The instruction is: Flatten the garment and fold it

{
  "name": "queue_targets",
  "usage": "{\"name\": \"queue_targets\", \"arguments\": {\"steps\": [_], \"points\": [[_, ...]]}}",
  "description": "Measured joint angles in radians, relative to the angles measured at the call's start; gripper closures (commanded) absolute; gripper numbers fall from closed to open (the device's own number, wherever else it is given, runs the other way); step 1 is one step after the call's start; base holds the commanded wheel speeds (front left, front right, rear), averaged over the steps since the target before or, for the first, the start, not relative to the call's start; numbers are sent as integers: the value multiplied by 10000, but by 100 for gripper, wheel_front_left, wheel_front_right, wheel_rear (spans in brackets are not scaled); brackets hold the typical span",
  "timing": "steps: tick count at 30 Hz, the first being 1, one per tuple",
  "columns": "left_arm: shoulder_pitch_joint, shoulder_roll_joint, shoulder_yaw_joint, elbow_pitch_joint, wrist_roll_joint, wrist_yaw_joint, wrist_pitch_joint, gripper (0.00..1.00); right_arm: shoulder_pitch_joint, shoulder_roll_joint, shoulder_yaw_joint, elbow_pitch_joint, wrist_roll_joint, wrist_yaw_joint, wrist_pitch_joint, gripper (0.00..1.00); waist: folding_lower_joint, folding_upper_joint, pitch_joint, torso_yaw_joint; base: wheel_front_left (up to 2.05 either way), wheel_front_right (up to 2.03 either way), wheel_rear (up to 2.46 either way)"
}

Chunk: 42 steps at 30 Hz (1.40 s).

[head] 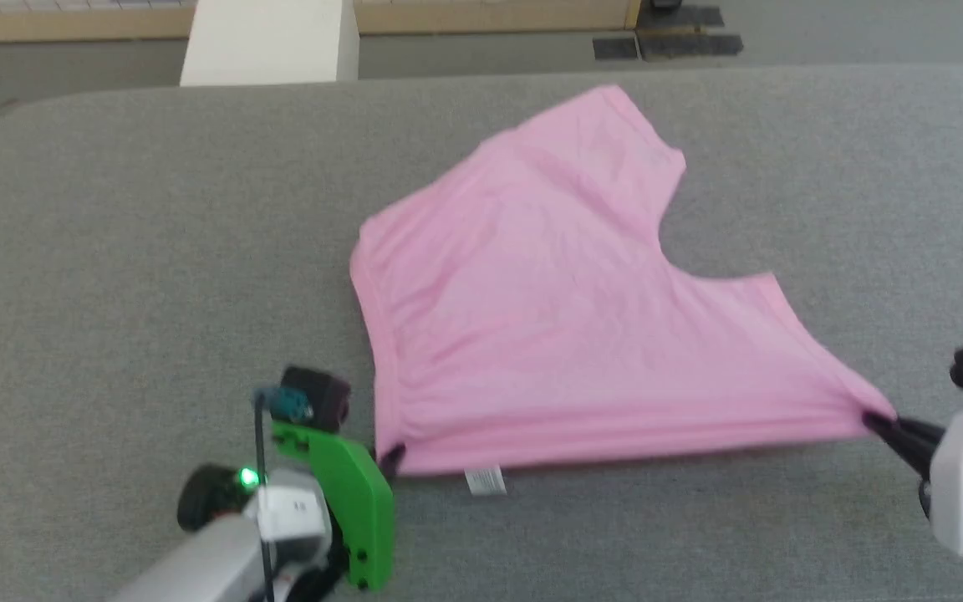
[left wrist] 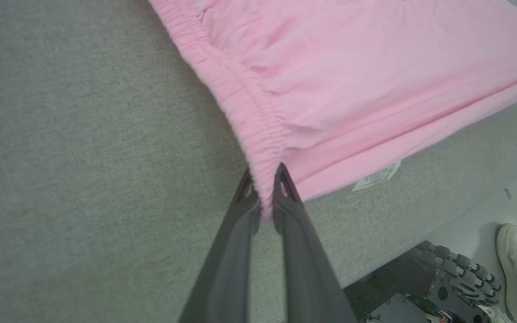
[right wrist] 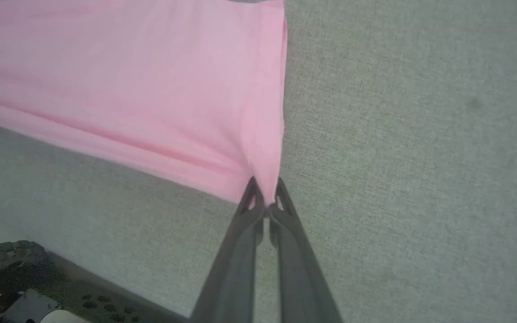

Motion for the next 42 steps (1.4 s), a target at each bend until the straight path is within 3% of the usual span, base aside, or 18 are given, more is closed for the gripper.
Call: {"name": "queue_targets", "arguments": {"steps": [8, 18, 29, 42], "points": [[1327, 132, -284, -1043, -56, 792, -102, 100, 2257, 96, -1881, -1595, 56, -2, 495, 100, 0, 0, -356, 180, 0, 0, 0], [767, 132, -102, -1436, 63, 926, -96, 100, 2266, 573, -3392, -3166, -297, -4, 617, 100, 0, 0, 124, 469, 0, 0, 0], [-1427, -167, 328, -1741, 238, 656, 403, 100, -777, 853, -3958, -3411, -671, -8, 1764, 100, 1, 0, 1182, 1149, 0, 0, 0], [-3939, -1300, 242, -506, 359, -123, 1252, 100, -5528, 790, -2163, -596, -2188, -10, 3310, 100, 2, 0, 2975, 2180, 0, 0, 0]]}}
